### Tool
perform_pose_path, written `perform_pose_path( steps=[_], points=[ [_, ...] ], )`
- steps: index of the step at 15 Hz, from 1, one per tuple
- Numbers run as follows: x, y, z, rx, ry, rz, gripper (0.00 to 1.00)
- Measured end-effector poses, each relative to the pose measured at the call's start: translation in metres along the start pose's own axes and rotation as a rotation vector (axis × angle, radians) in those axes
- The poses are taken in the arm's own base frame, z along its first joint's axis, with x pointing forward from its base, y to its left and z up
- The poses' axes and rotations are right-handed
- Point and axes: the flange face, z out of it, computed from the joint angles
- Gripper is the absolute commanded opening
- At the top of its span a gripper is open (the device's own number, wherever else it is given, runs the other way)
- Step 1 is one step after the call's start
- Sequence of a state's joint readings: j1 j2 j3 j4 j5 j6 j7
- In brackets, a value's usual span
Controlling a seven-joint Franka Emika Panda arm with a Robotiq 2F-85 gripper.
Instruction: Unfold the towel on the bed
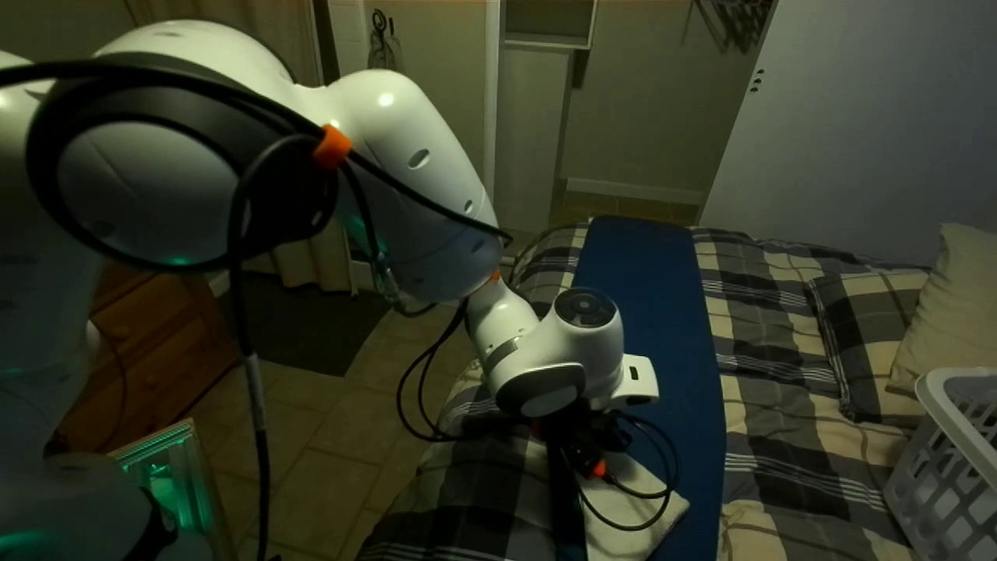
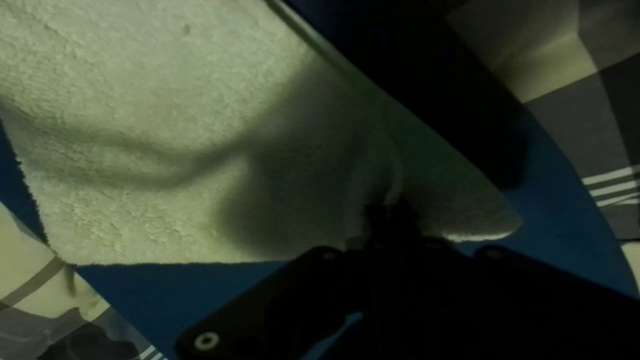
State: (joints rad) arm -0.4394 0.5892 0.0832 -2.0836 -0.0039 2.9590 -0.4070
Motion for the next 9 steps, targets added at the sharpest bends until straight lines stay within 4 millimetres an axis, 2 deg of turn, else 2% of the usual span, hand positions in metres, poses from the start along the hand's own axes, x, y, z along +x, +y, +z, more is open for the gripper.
perform_pose_path(
  steps=[9],
  points=[
    [0.019,0.062,-0.029,-0.007,0.103,0.228,0.05]
  ],
)
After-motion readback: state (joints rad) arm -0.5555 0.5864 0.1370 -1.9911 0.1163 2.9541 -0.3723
